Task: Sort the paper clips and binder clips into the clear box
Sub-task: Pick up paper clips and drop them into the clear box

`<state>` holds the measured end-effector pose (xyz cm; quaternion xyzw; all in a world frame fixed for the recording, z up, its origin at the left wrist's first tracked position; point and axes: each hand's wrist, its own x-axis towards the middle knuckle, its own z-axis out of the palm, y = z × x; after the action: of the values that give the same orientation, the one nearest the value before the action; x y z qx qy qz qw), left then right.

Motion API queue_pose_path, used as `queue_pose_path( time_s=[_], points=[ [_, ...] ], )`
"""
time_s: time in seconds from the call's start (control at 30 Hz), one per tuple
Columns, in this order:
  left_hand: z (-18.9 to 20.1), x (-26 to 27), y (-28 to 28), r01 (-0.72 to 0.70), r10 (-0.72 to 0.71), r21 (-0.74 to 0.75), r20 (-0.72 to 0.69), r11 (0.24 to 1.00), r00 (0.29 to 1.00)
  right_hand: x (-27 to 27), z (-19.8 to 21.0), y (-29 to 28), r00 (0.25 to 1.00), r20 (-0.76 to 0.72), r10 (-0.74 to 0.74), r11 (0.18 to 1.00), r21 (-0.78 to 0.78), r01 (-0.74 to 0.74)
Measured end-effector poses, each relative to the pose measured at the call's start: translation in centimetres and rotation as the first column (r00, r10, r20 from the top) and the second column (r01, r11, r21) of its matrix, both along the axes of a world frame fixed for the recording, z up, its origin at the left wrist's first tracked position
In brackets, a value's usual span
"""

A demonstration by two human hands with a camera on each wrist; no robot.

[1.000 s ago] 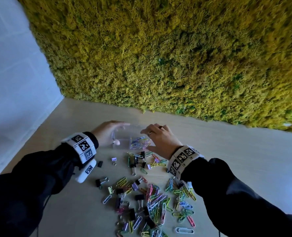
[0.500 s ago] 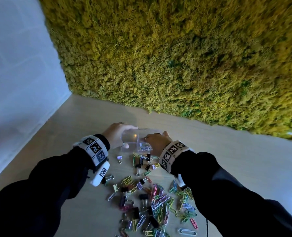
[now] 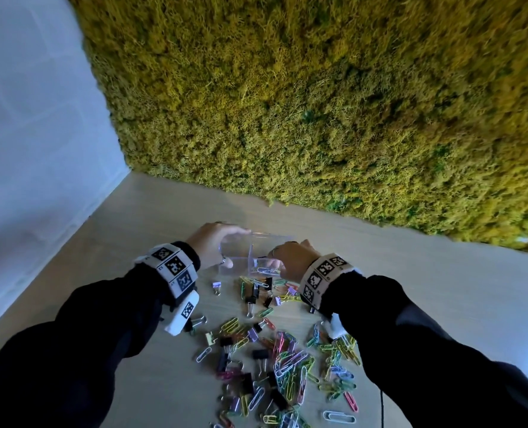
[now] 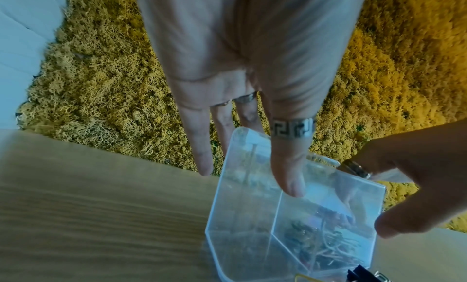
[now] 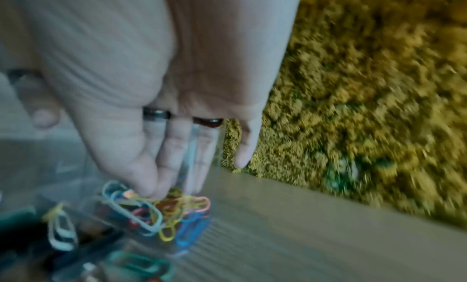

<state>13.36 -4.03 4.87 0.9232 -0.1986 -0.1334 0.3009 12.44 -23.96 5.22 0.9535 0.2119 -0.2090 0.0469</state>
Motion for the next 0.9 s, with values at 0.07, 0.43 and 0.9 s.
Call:
queue_pose_path(
  time_s=[0.07, 0.43, 0.9],
  points=[
    [0.0, 0.1, 0.0, -0.002, 0.002, 0.004, 0.010, 1.000, 1.000, 0.0, 0.5, 0.0, 0.995, -0.082, -0.053, 0.988, 0.138, 0.063],
    [-0.1, 0.1, 0.0, 0.000, -0.001, 0.039, 0.013, 0.999, 1.000, 0.2, 0.0, 0.8, 0.999, -0.041, 0.008, 1.000, 0.002, -0.008],
    [-0.8, 0.4, 0.2, 0.009, -0.010, -0.049, -0.024, 0.999, 1.000, -0.1, 0.5, -1.5, 0.995, -0.075, -0.064, 0.951, 0.298, 0.084]
  ],
)
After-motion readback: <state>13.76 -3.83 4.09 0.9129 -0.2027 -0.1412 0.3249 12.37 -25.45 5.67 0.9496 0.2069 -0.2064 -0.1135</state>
